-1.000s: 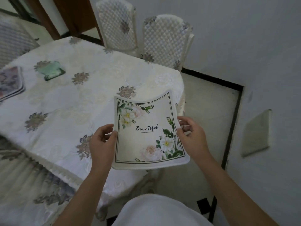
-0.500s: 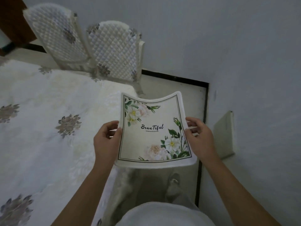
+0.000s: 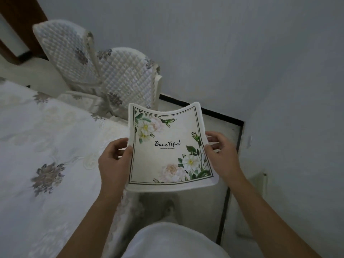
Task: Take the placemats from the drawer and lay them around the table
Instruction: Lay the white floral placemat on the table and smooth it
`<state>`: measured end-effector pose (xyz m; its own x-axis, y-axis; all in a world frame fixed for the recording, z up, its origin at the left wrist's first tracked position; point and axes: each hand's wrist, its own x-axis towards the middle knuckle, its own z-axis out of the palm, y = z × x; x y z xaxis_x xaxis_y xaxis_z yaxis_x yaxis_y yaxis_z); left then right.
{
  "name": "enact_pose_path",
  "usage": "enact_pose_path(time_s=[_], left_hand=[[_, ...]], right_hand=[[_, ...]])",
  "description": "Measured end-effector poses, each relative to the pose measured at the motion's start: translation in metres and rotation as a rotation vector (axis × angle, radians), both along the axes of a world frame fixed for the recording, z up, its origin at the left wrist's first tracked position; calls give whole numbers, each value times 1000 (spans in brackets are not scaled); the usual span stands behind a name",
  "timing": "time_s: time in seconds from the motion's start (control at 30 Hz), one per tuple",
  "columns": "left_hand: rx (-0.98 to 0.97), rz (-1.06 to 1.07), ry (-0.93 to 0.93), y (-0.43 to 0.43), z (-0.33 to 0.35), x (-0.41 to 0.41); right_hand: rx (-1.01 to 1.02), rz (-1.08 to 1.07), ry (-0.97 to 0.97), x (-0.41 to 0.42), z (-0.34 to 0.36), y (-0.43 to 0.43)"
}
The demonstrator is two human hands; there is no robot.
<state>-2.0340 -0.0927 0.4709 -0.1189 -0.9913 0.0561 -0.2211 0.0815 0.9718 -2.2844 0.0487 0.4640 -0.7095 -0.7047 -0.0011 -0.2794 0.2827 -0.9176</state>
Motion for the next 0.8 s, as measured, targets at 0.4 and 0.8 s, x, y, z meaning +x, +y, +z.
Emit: enact_pose_path(time_s=[0.4, 0.8], left_hand=[[44, 78, 173, -180, -5, -148], [-64, 175, 182, -345, 29, -260]], right_hand=[[8, 80, 72, -153, 35, -193], [-108, 158, 46, -281, 52, -376]])
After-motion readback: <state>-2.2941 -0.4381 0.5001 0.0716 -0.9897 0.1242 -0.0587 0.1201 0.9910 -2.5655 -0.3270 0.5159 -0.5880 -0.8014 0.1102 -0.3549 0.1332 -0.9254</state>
